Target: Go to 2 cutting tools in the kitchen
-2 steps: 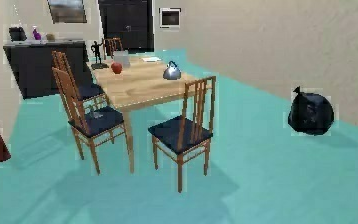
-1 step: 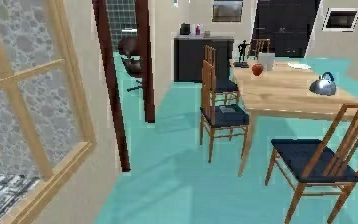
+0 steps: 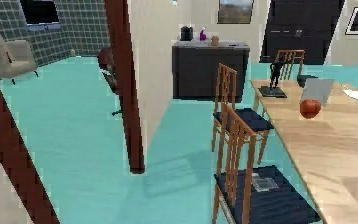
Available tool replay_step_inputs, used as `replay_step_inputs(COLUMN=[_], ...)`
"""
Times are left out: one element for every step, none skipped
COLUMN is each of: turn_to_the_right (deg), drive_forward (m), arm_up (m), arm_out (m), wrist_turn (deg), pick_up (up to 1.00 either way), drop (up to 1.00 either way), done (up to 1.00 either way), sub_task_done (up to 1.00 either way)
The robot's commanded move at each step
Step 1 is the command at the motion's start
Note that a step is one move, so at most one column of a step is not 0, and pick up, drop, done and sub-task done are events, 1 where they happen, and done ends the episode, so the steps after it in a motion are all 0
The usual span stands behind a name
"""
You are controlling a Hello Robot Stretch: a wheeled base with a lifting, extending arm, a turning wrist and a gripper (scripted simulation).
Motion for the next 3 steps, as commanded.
replay_step_inputs(turn_to_the_right=[-3.0,0.0,9.0], drive_forward=[0.0,0.65,0.0], arm_up=[0.0,0.0,0.0], arm_out=[0.0,0.0,0.0], wrist_turn=[0.0,0.0,0.0], pick_up=[0.0,0.0,0.0], drop=[0.0,0.0,0.0], done=[0.0,0.0,0.0], sub_task_done=[0.0,0.0,0.0])
